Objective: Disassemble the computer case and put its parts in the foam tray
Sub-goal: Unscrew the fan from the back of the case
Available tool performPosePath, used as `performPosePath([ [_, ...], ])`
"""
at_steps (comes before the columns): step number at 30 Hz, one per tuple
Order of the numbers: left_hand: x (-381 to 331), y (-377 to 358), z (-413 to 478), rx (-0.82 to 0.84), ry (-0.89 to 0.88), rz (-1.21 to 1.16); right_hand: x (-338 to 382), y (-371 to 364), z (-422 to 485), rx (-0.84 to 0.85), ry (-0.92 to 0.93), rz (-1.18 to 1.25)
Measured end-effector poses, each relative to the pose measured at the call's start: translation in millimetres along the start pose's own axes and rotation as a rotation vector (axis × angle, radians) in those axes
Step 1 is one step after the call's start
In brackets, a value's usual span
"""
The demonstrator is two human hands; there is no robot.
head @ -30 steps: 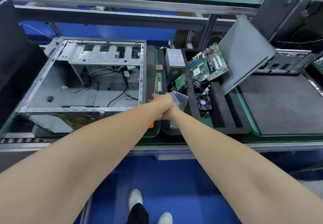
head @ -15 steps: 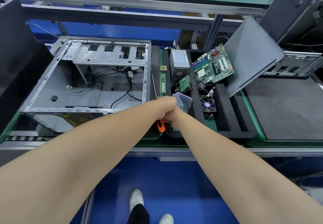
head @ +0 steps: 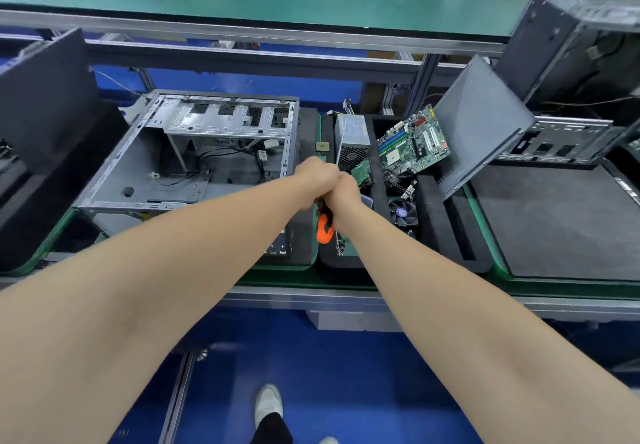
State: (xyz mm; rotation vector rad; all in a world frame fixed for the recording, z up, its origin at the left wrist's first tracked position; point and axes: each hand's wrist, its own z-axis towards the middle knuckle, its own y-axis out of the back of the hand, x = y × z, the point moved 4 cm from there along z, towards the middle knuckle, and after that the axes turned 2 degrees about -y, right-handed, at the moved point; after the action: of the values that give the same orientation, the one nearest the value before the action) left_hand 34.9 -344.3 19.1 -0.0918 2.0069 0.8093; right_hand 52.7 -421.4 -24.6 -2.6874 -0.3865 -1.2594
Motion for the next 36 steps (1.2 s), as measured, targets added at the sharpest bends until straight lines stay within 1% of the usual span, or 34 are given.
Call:
performPosePath([
  [3, -3.3, 27.1, -16.1, -0.071, -0.092, -0.054, 15.3, -20.3, -16.2, 0.057, 0.182, -0.065],
  [4, -2.8, 37.4, -20.0, -0.111, -0.117, -0.060, 17.9, -28.2, -22.9, 0.075, 0.208, -0.078],
  [6, 1.8, 61.7, -25.5, -0.181, -0.150, -0.091, 21.9, -43.8, -36.8, 0.128, 0.246, -0.061],
  [8, 9.8, 85.7, -31.2, -0.231, -0.145, -0.143, 25.0, -59.6, -46.1, 0.158, 0.266, -0.072],
  [11, 30.6, 117.5, -34.8, -0.248, -0.108, -0.224, 23.6, -83.0, -62.5, 0.226, 0.273, -0.104],
  [13, 46.0, 136.1, -37.9, -0.227, -0.109, -0.243, 19.5, -97.1, -73.1, 0.279, 0.247, -0.120],
  [17, 81.1, 168.4, -40.1, -0.179, -0.116, -0.119, 6.9, -122.7, -90.2, 0.320, 0.252, -0.259],
  [21, 109.8, 193.3, -43.8, -0.142, -0.204, 0.030, -15.2, -151.6, -103.1, 0.312, 0.242, -0.319],
  [25, 129.6, 217.6, -47.7, -0.117, -0.291, 0.230, -41.1, -181.1, -113.4, 0.304, 0.250, -0.406],
  [28, 144.1, 227.3, -46.5, -0.019, -0.334, 0.348, -67.7, -193.4, -122.3, 0.328, 0.256, -0.358],
  [30, 152.5, 231.1, -43.9, 0.060, -0.342, 0.394, -84.9, -196.9, -126.0, 0.312, 0.248, -0.298],
  [31, 156.1, 231.8, -42.5, 0.105, -0.347, 0.380, -92.3, -197.6, -128.0, 0.299, 0.239, -0.275],
  [33, 160.7, 232.2, -38.8, 0.181, -0.357, 0.277, -104.8, -199.1, -131.5, 0.280, 0.214, -0.229],
  [34, 162.0, 232.1, -36.8, 0.192, -0.354, 0.208, -109.8, -199.8, -134.2, 0.278, 0.206, -0.212],
  [36, 162.2, 232.5, -35.5, 0.145, -0.342, 0.112, -119.9, -201.1, -141.0, 0.280, 0.186, -0.171],
])
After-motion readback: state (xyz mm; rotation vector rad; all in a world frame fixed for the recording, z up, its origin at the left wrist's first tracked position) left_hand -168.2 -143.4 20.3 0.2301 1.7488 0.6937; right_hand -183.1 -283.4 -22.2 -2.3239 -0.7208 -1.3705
